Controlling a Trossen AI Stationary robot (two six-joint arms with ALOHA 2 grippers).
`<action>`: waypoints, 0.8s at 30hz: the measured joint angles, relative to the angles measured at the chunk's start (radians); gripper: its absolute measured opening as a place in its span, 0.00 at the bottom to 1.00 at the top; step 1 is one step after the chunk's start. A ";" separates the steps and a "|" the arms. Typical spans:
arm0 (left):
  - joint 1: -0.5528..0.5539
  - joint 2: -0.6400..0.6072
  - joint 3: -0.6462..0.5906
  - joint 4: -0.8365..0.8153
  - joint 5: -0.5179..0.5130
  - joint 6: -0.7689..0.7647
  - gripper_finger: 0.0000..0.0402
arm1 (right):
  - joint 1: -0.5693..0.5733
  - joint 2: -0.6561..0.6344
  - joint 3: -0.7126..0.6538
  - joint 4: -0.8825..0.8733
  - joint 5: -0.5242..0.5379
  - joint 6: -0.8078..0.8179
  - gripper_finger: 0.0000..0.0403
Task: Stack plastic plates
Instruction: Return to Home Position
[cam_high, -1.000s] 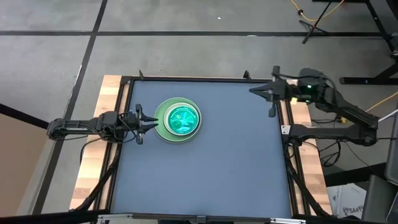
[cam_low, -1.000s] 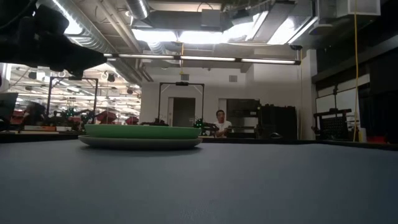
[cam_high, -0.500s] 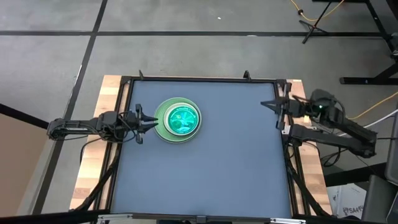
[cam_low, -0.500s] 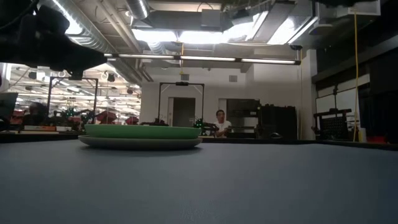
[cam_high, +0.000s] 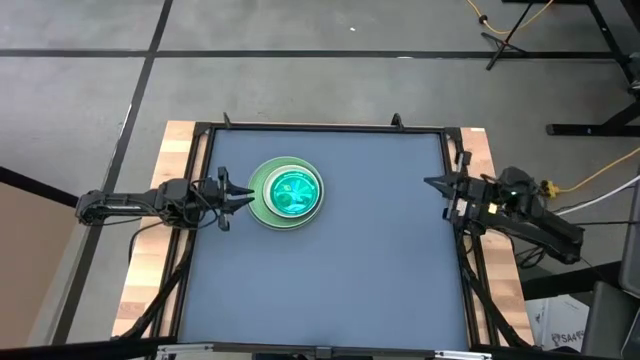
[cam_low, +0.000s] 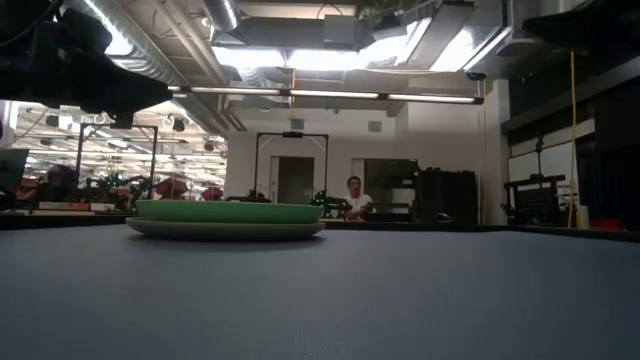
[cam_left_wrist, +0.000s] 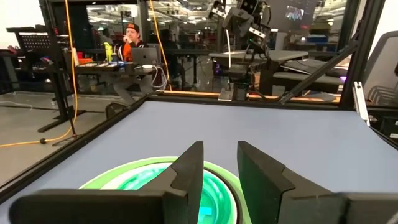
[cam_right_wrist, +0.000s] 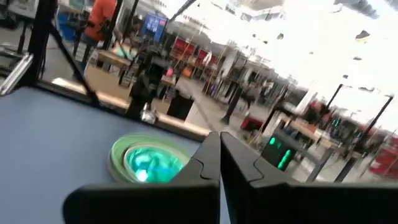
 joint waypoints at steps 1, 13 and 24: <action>0.000 0.000 0.000 0.000 0.000 0.000 0.23 | 0.000 0.002 -0.014 0.015 0.001 0.012 0.00; 0.000 0.000 0.000 0.007 -0.005 0.000 0.23 | 0.000 0.013 -0.268 0.364 0.008 0.041 0.00; 0.000 0.000 0.000 0.007 -0.003 0.000 0.23 | 0.000 0.014 -0.338 0.415 0.009 0.006 0.00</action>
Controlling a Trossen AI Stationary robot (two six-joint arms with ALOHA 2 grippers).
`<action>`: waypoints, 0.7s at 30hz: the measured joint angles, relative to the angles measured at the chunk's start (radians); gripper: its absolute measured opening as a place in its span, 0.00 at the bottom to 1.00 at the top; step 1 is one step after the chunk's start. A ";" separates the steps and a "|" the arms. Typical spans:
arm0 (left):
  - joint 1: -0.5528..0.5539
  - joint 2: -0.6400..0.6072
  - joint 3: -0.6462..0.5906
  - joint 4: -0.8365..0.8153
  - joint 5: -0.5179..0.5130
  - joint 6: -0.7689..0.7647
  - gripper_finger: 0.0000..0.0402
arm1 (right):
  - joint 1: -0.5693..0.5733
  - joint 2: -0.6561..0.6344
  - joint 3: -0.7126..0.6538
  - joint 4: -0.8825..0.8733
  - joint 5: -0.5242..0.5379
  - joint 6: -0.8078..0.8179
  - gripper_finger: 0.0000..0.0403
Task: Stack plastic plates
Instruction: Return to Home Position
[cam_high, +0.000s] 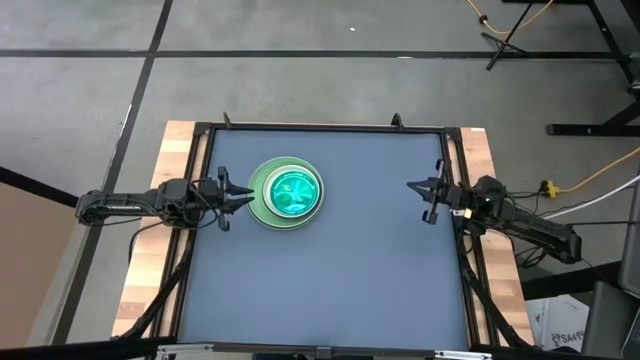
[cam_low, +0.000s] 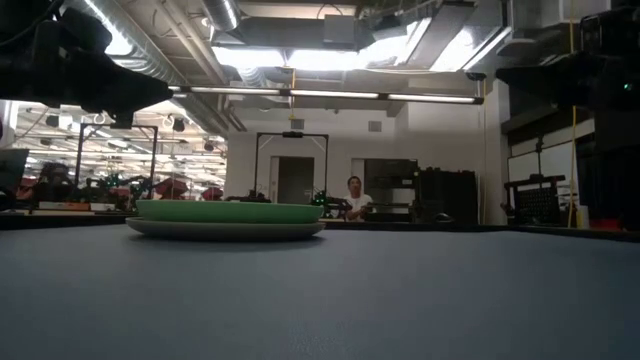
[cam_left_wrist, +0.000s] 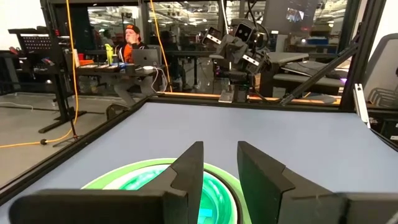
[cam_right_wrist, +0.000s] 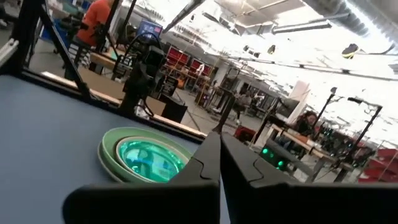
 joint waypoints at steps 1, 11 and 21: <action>0.000 0.000 0.000 0.000 0.000 0.000 0.23 | 0.000 0.000 0.000 -0.001 0.000 -0.017 0.00; 0.000 0.000 0.000 -0.001 0.000 -0.001 0.23 | 0.000 0.001 0.000 -0.153 0.011 -0.044 0.00; 0.000 0.000 0.000 -0.016 -0.003 -0.027 0.23 | 0.000 0.000 0.000 -0.173 0.129 -0.044 0.00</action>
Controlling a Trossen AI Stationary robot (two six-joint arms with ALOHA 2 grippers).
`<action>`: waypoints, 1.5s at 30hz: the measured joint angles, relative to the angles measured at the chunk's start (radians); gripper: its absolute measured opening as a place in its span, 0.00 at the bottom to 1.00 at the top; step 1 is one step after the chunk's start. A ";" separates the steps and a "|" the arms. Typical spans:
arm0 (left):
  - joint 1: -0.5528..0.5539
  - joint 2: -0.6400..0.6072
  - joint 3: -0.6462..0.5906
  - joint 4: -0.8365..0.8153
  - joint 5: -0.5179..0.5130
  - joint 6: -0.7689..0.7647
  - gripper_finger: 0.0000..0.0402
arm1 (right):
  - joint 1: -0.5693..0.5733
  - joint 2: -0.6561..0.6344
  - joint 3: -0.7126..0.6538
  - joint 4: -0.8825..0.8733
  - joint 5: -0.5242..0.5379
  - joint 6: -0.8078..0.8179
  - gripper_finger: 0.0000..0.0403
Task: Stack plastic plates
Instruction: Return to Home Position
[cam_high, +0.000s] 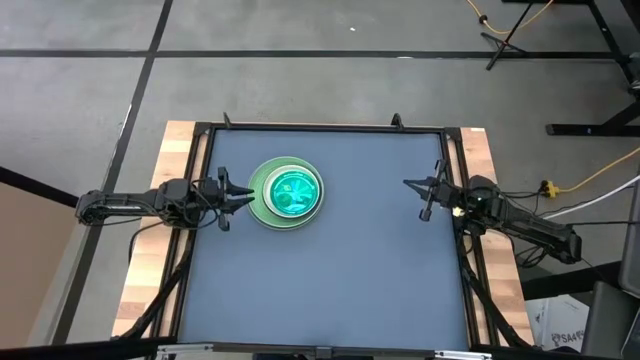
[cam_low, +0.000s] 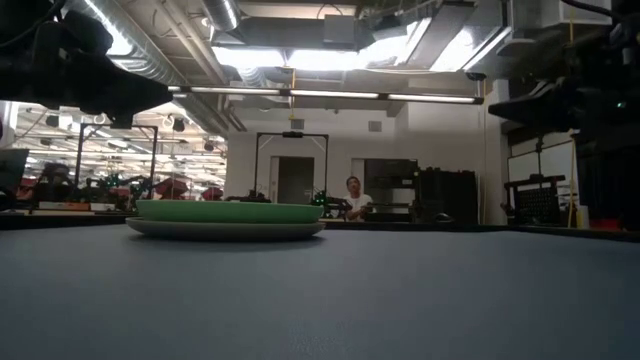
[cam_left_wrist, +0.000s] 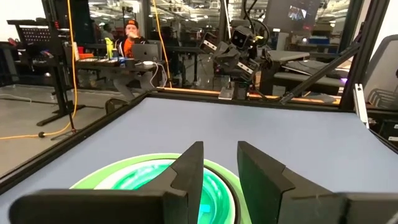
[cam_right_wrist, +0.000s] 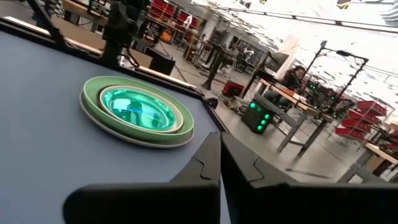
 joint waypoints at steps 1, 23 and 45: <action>0.000 0.000 0.000 0.000 0.000 0.001 0.23 | 0.000 0.000 0.000 -0.001 0.003 0.001 0.00; 0.000 0.000 0.000 0.000 0.000 0.001 0.23 | 0.000 0.000 0.000 -0.002 0.003 0.023 0.00; 0.000 0.000 0.000 0.000 0.000 0.002 0.23 | 0.000 0.000 0.000 -0.002 0.003 0.023 0.00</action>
